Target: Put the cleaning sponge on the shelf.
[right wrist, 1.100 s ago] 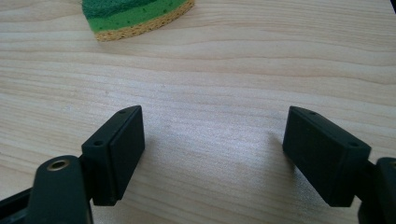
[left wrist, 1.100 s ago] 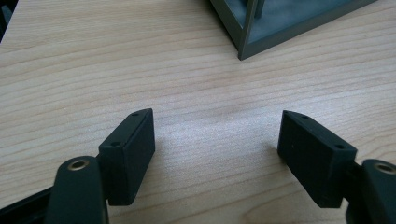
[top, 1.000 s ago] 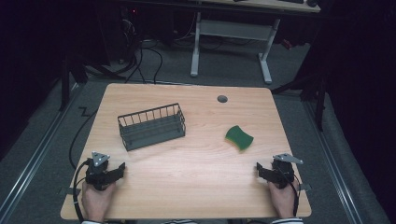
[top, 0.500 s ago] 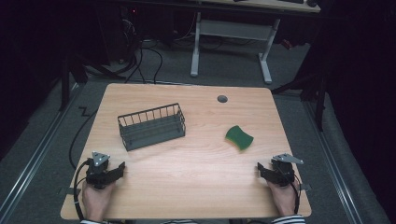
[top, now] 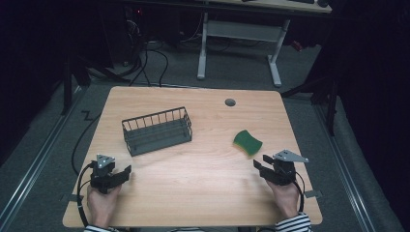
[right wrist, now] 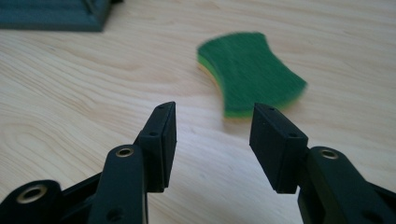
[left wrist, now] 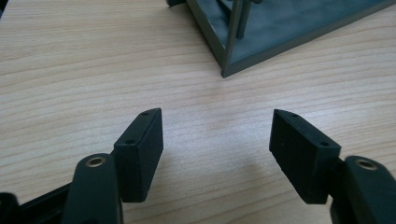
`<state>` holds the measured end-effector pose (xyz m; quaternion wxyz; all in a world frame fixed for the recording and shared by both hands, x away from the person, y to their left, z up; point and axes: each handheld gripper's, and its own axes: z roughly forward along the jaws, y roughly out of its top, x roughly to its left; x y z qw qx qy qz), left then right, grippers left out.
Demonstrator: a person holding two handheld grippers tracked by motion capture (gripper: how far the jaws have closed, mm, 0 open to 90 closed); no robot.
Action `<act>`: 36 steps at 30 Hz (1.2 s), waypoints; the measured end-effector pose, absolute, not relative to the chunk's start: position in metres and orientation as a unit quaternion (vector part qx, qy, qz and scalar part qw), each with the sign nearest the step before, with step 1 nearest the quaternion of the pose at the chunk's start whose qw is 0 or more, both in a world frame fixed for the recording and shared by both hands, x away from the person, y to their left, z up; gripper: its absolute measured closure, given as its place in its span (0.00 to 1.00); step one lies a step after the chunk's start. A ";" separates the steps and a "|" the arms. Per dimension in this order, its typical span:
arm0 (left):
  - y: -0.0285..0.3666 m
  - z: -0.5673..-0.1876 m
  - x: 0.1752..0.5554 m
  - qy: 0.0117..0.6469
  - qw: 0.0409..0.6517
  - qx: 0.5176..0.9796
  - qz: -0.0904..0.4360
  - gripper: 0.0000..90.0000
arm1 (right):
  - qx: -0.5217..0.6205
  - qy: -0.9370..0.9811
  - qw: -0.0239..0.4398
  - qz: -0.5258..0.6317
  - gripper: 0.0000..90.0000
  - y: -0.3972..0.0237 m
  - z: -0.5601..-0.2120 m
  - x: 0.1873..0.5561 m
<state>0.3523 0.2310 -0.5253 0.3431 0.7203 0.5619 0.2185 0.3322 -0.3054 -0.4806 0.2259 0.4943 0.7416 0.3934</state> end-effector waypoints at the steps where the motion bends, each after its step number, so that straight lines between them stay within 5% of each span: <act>1: 0.230 -0.523 0.353 0.560 0.344 0.722 0.218 0.40 | 0.491 0.743 0.221 0.398 0.58 -0.301 -0.479 0.335; 17: 0.216 -0.506 0.368 0.547 0.352 0.728 0.216 0.48 | 0.438 0.778 0.154 0.422 0.65 -0.237 -0.469 0.393; 36: 0.210 -0.500 0.387 0.548 0.347 0.729 0.219 0.52 | 0.403 0.810 0.132 0.406 0.68 -0.166 -0.466 0.443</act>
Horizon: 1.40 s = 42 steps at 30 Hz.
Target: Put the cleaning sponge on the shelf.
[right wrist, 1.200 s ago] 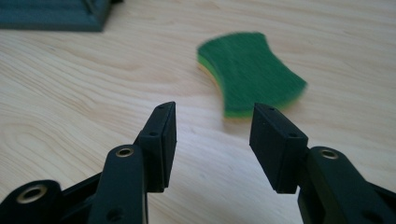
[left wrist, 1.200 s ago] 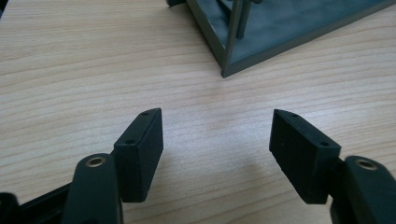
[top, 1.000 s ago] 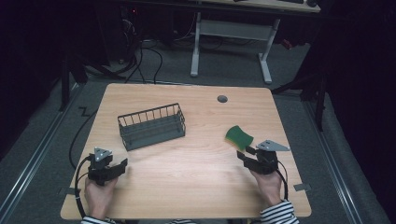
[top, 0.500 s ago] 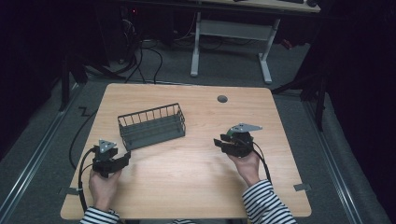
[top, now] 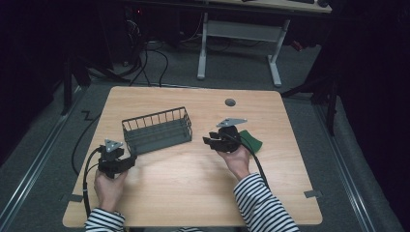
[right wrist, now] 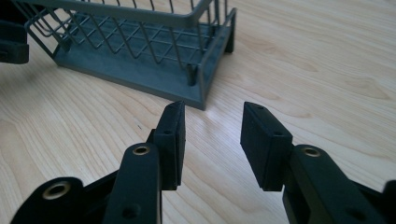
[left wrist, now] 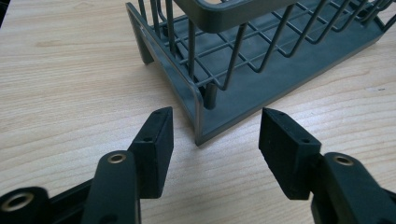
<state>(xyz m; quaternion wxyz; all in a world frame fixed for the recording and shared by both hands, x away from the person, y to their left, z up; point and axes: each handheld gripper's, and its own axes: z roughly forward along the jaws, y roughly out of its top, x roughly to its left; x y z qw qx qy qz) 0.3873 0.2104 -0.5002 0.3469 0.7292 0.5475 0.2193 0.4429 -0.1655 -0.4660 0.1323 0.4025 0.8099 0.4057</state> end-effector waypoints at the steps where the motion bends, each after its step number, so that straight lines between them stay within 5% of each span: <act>1: 0.210 -0.501 0.388 0.548 0.347 0.729 0.221 0.52 | 0.401 0.810 0.132 0.406 0.68 -0.162 -0.468 0.445; 15: 0.211 -0.508 0.397 0.548 0.349 0.727 0.221 0.65 | 0.419 0.821 0.112 0.372 0.69 -0.124 -0.496 0.478; 30: 0.214 -0.511 0.400 0.552 0.360 0.723 0.209 0.86 | 0.414 0.830 0.122 0.352 0.95 -0.111 -0.502 0.490; 42: 0.212 -0.508 0.396 0.540 0.355 0.734 0.208 0.95 | 0.410 0.832 0.122 0.352 0.96 -0.115 -0.502 0.486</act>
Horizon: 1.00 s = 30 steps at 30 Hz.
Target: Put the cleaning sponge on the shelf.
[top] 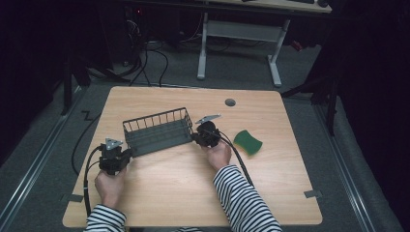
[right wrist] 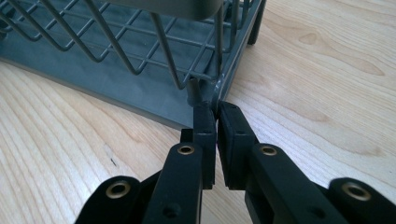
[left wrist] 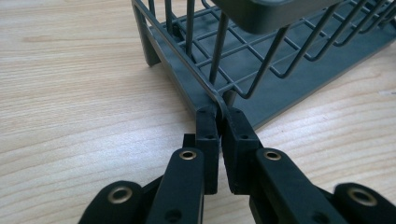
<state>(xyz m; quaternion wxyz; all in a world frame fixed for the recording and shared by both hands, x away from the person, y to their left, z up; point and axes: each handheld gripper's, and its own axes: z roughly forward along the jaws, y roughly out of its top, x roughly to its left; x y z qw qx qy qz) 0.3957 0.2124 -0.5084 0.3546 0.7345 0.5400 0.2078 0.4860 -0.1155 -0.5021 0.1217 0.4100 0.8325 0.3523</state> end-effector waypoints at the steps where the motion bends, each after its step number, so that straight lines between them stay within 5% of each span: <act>1: 0.212 -0.508 0.395 0.538 0.354 0.737 0.207 0.95 | 0.408 0.834 0.122 0.351 0.96 -0.117 -0.502 0.486; 30: 0.174 -0.508 0.342 0.471 0.374 0.779 0.178 0.95 | 0.393 0.850 0.106 0.334 0.96 -0.174 -0.496 0.415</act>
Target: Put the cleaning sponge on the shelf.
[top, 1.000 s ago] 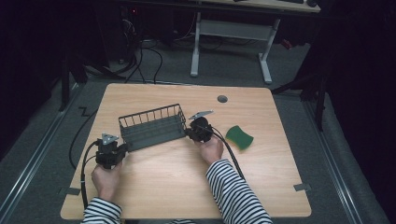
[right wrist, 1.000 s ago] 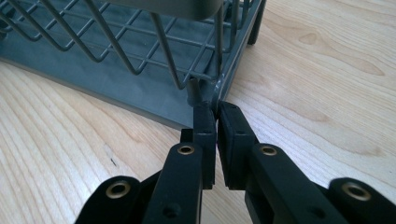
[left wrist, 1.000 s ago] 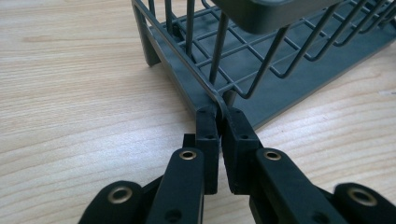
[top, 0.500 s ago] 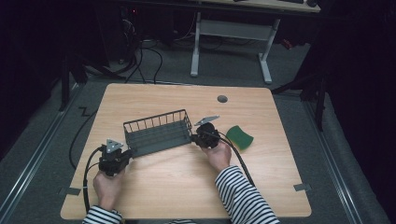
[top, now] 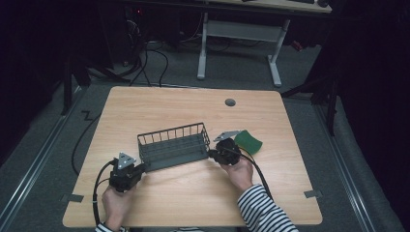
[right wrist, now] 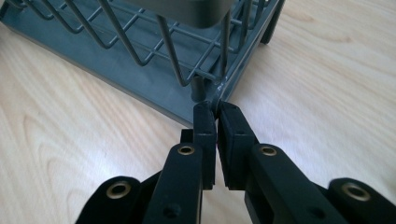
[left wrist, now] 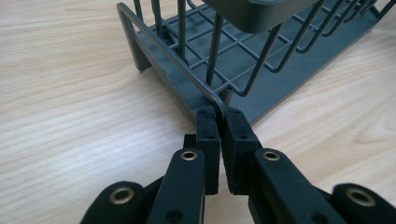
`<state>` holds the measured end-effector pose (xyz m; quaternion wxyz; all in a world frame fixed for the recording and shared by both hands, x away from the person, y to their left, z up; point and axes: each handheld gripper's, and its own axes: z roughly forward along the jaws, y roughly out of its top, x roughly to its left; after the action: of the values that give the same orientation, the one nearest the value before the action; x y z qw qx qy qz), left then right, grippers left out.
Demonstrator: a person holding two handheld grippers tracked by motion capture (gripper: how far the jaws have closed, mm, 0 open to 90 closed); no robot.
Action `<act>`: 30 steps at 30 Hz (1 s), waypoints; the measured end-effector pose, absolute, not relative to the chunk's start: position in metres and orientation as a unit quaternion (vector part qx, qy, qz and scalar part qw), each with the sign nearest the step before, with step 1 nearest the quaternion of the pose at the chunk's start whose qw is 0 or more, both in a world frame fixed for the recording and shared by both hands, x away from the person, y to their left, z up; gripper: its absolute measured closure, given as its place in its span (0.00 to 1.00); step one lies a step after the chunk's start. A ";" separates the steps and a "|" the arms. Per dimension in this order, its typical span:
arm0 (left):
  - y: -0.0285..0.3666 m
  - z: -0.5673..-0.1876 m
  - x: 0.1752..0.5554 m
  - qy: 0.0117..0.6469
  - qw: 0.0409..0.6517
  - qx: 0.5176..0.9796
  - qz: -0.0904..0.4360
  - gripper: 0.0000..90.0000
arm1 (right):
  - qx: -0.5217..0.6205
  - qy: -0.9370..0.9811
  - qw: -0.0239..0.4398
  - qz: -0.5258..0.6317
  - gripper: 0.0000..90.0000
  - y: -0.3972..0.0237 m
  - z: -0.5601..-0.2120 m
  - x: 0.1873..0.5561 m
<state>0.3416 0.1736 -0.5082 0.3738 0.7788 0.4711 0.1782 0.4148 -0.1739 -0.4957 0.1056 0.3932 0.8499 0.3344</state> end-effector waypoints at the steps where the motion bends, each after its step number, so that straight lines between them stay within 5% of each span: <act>1: 0.172 -0.508 0.340 0.468 0.373 0.781 0.178 0.96 | 0.395 0.848 0.104 0.337 0.96 -0.177 -0.496 0.412; 25: 0.145 -0.511 0.310 0.435 0.397 0.795 0.147 0.94 | 0.410 0.837 0.107 0.347 0.95 -0.220 -0.498 0.358; 30: 0.150 -0.514 0.310 0.443 0.392 0.792 0.151 0.74 | 0.423 0.827 0.104 0.354 0.72 -0.223 -0.505 0.357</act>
<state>0.3102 0.1496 -0.5142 0.3916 0.7923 0.4430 0.1506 0.3574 -0.2235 -0.5053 0.1038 0.4233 0.8274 0.3541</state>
